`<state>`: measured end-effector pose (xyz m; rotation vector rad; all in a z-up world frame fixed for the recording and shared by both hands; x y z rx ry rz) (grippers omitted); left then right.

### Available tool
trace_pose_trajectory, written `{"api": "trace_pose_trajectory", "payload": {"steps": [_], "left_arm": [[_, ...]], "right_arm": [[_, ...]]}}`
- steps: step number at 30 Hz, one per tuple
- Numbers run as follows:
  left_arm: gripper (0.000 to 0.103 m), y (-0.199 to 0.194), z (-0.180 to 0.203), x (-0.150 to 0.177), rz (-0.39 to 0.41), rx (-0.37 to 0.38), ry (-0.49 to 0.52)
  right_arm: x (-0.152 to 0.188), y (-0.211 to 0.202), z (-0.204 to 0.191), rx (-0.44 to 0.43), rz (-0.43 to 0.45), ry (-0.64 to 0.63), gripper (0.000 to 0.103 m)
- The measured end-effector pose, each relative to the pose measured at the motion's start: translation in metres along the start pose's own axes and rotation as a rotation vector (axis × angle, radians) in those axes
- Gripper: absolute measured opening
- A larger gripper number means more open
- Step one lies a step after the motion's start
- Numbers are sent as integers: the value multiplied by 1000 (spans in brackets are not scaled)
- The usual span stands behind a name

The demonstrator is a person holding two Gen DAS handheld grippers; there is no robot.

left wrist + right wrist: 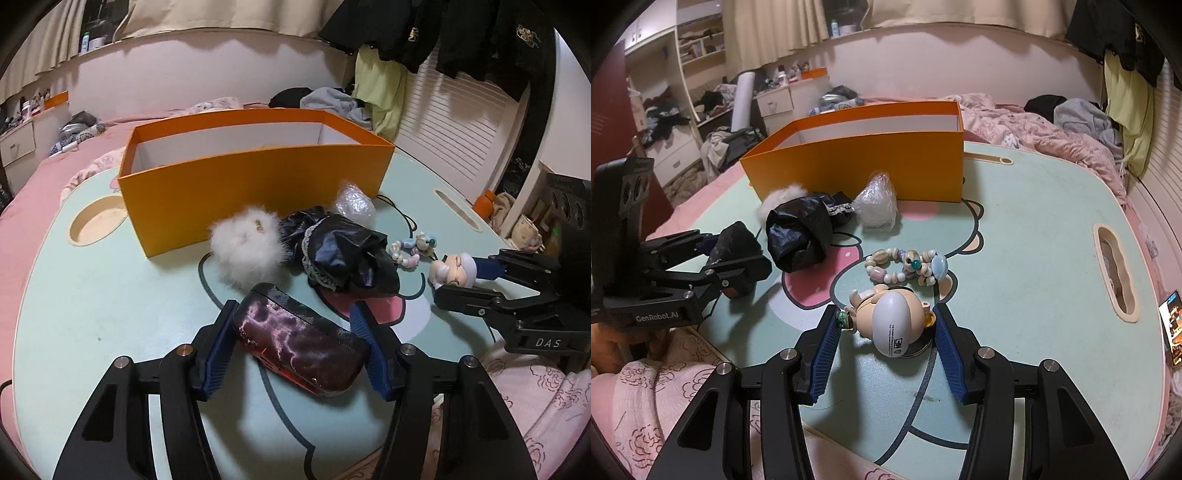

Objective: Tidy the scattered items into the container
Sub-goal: 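Grasp the red glittery case with the left gripper while the right holds the figurine, then carry the case and figurine into the orange box and open both grippers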

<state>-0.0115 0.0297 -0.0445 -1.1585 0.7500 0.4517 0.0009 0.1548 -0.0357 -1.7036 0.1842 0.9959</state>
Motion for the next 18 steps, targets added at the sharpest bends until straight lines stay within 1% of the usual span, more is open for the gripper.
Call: {"api": "trace_pose_trajectory", "payload": {"steps": [2, 6, 10, 14, 18], "left_arm": [[62, -3, 0, 0, 13, 4, 1], [62, -19, 2, -6, 72, -1, 11], [62, -38, 9, -14, 116, 19, 24], [62, -37, 17, -14, 111, 28, 45], [62, -24, 22, -8, 71, 32, 54]], "right_arm": [[0, 0, 0, 0, 0, 0, 50], [0, 0, 0, 1, 0, 0, 50], [0, 0, 0, -1, 0, -2, 50], [-1, -2, -9, -8, 7, -38, 50], [-1, -3, -21, 9, 13, -106, 50]]}}
Point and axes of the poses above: each gripper's, at about its wrist camera, not at the fingertips, and y roughly the way its jaws point, z to its right, x to its underside, the point moved 8 cm from there along y, roughly the way its jaws point, and after that the axes turned 2 degrees about x, right-handed, at the moved point
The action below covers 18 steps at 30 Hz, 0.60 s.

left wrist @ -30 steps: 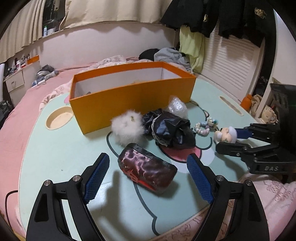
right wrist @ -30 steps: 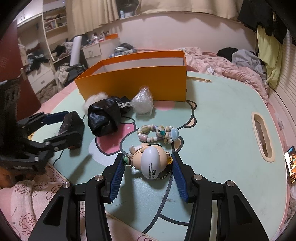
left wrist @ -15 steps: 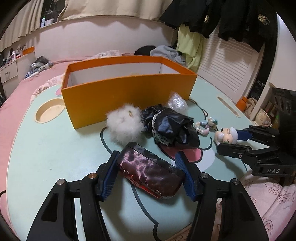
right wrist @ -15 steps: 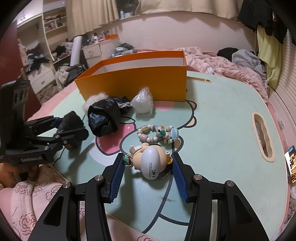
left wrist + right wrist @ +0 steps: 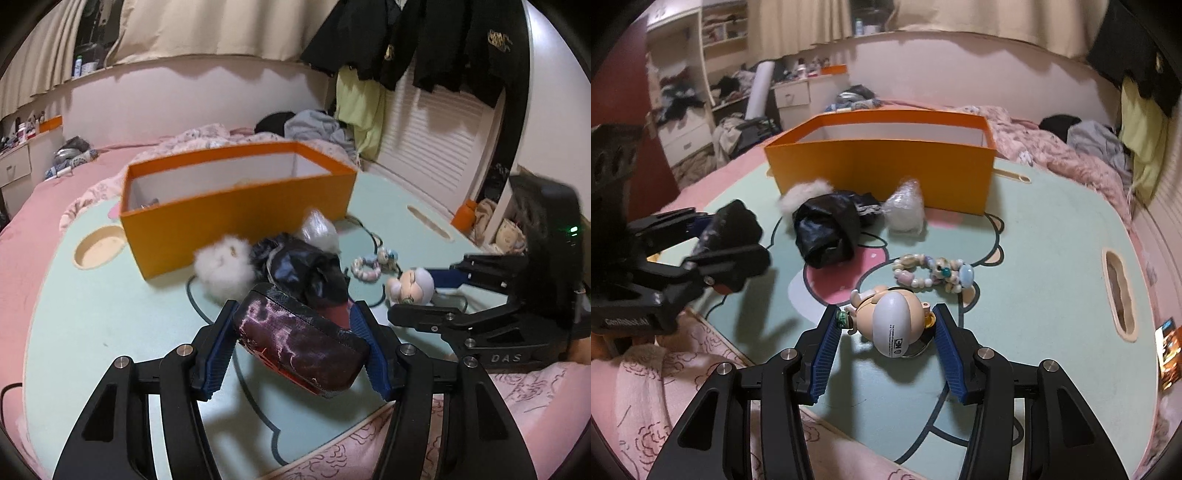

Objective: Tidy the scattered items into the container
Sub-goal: 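Carry the case and figurine into the orange box and open both grippers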

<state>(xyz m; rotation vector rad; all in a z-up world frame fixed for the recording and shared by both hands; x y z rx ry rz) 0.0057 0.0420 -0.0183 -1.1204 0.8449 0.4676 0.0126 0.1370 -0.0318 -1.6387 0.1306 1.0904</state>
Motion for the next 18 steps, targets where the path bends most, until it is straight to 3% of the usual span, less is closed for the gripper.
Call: {"api": "trace_pose_trajectory", "payload": {"steps": [18], "left_arm": [[62, -5, -3, -3, 18, -8, -4]], "right_arm": [[-6, -2, 0, -4, 16, -14, 50]]}}
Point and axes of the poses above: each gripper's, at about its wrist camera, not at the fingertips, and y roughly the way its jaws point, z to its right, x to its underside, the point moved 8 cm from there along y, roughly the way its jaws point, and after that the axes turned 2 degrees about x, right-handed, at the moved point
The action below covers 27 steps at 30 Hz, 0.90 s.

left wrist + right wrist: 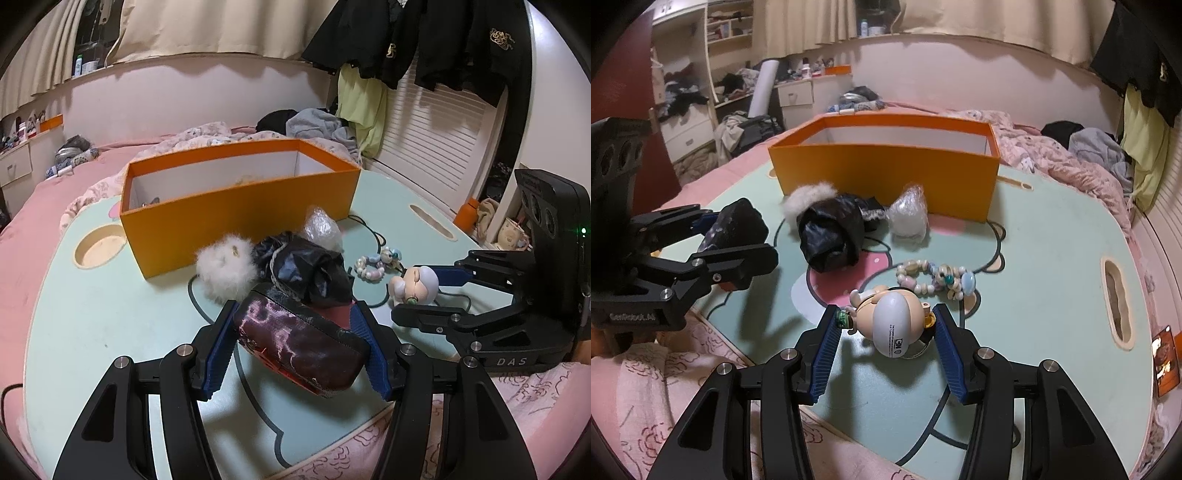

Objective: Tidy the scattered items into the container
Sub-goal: 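Carry the case and figurine into the orange box and open both grippers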

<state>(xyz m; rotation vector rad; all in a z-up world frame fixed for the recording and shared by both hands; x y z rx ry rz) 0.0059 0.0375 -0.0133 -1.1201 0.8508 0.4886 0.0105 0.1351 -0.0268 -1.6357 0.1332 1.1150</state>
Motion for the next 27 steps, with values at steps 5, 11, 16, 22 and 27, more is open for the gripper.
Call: {"api": "trace_pose_trajectory", "payload": {"steps": [5, 11, 16, 22, 27], "left_arm": [[62, -5, -11, -29, 43, 6, -14], [62, -3, -41, -93, 100, -16, -33], [62, 25, -72, -132, 84, -84, -41], [62, 73, -101, -137, -9, -127, -77], [62, 98, -108, -127, -67, -150, -117]], "right_arm": [[-25, -11, 4, -7, 63, 16, 50], [-91, -18, 13, -53, 159, 45, 50], [-150, 4, 27, -61, 212, 83, 50], [-166, 67, 48, -42, 133, 140, 50], [-164, 91, 59, -28, 101, 165, 50]]}}
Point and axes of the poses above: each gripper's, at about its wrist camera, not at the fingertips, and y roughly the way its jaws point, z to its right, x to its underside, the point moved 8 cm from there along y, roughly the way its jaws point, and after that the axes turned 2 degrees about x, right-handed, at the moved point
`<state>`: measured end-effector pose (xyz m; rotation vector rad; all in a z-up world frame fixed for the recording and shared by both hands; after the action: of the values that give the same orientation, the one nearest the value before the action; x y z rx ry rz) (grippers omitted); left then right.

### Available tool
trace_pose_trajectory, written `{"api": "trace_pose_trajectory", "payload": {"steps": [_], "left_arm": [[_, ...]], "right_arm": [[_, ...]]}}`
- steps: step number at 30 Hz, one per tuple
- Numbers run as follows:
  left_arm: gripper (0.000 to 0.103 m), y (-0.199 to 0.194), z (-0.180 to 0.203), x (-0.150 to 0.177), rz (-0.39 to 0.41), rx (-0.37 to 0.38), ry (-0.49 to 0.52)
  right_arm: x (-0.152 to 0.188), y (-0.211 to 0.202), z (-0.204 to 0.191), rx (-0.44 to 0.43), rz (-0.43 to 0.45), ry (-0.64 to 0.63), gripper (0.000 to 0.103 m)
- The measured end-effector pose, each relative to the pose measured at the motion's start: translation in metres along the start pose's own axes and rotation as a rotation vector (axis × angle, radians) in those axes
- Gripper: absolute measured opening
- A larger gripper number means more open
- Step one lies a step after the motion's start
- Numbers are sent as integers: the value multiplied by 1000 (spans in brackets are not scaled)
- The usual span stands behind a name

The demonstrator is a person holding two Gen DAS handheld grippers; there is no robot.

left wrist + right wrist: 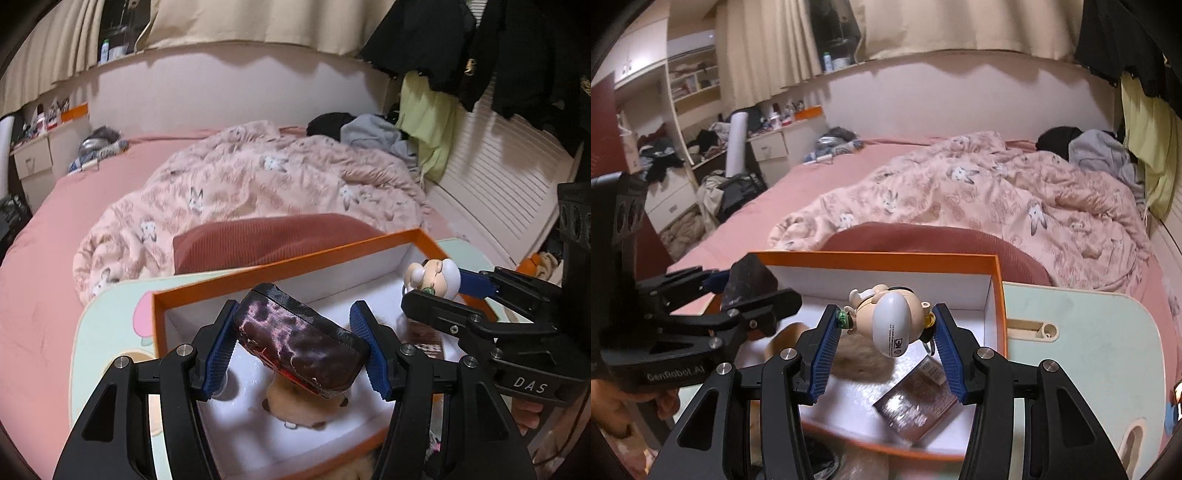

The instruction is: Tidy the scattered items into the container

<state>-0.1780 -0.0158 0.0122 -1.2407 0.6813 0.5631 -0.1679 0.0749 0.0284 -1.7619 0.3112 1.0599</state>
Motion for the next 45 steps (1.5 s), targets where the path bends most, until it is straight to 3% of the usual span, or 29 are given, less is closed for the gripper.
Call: {"api": "trace_pose_trajectory", "payload": {"steps": [3, 5, 7, 10, 15, 20, 23, 27, 32, 38, 45], "left_arm": [[68, 1, 0, 4, 7, -14, -40], [80, -6, 1, 5, 34, -13, -34], [81, -16, 1, 5, 62, -37, -6], [81, -35, 0, 7, 84, -73, 27], [81, -77, -2, 24, 105, -67, 13], [81, -95, 21, 82, 28, -18, 76], [81, -93, 34, 117, -2, -20, 103], [81, -83, 40, 136, -2, -47, 88], [84, -61, 40, 152, -55, -84, 63], [88, -59, 41, 157, -30, -86, 69], [89, -61, 39, 157, 1, -77, 75]], "right_arm": [[-1, -1, 5, 18, 10, 7, 53], [-2, -10, 8, 36, 37, 14, 67], [-2, -21, 11, 44, 66, 23, 72], [0, -41, 17, 60, 95, 22, 72], [23, -84, 16, 43, 98, 29, 72], [81, -111, -8, 34, 24, -51, 72], [118, -110, -18, 43, -44, -116, 72], [154, -100, -28, 60, -111, -160, 72], [169, -87, -20, 129, -171, -159, 74], [173, -82, -14, 126, -188, -147, 98], [174, -81, -14, 131, -173, -141, 101]]}}
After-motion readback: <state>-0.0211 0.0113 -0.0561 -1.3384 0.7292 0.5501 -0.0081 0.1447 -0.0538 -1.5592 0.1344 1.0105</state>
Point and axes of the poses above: each gripper's, at about its wrist camera, not at the fingertips, and y roughly the way its jaws point, z to its right, x to its underside, the point moved 8 cm from there along y, roughly the way its jaws point, and after that the axes turned 2 degrees about x, right-handed, at the moved point
